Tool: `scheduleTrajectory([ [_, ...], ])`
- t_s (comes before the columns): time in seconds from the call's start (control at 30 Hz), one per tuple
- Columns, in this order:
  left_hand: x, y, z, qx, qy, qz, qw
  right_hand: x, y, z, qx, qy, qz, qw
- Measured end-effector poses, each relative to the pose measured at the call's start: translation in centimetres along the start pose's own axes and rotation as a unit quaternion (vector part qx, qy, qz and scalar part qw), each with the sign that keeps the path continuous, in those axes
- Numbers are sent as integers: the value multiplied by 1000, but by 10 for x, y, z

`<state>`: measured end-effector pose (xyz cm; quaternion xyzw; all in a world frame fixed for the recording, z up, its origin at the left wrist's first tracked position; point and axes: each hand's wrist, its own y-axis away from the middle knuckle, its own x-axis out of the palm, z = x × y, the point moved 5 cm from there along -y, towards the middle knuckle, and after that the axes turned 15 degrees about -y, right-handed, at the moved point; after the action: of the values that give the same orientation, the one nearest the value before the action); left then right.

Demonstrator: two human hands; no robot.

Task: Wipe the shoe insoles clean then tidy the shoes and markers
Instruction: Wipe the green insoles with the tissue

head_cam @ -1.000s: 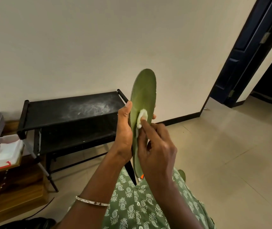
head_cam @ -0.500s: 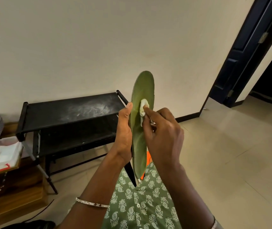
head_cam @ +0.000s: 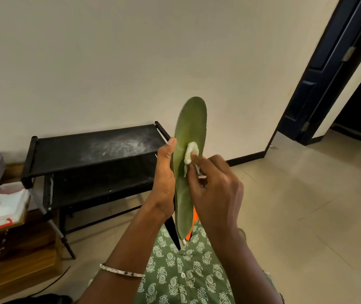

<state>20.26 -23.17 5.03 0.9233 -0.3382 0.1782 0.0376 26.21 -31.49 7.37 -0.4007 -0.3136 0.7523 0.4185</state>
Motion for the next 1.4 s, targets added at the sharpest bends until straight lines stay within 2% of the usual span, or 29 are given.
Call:
scheduleTrajectory([
  [0.17, 4, 5, -1, 4, 9, 16, 1000, -2, -8, -3, 11, -8, -29, 999],
  [0.3, -1, 4, -2, -16, 7, -14, 1000, 6, 24, 4, -3, -36, -5, 999],
  [0.47, -6, 0, 0, -23, 14, -2, 1000, 9, 31, 5, 1, -32, 23, 999],
  [0.7, 5, 6, -2, -2, 8, 33, 999, -5, -9, -5, 77, -36, -54, 995],
  [0.93, -4, 4, -3, -21, -19, 8, 1000, 5, 28, 3, 48, -103, -26, 993],
  [1.1, -2, 5, -4, -26, -4, 13, 1000, 4, 27, 3, 42, -58, -22, 997],
  [1.23, 3, 6, -5, -13, -9, 28, 999, -4, 2, -5, 46, -1, -58, 997],
  [1.4, 1, 6, -4, -10, 6, 27, 1000, 0, 4, -7, 31, -7, -49, 998],
])
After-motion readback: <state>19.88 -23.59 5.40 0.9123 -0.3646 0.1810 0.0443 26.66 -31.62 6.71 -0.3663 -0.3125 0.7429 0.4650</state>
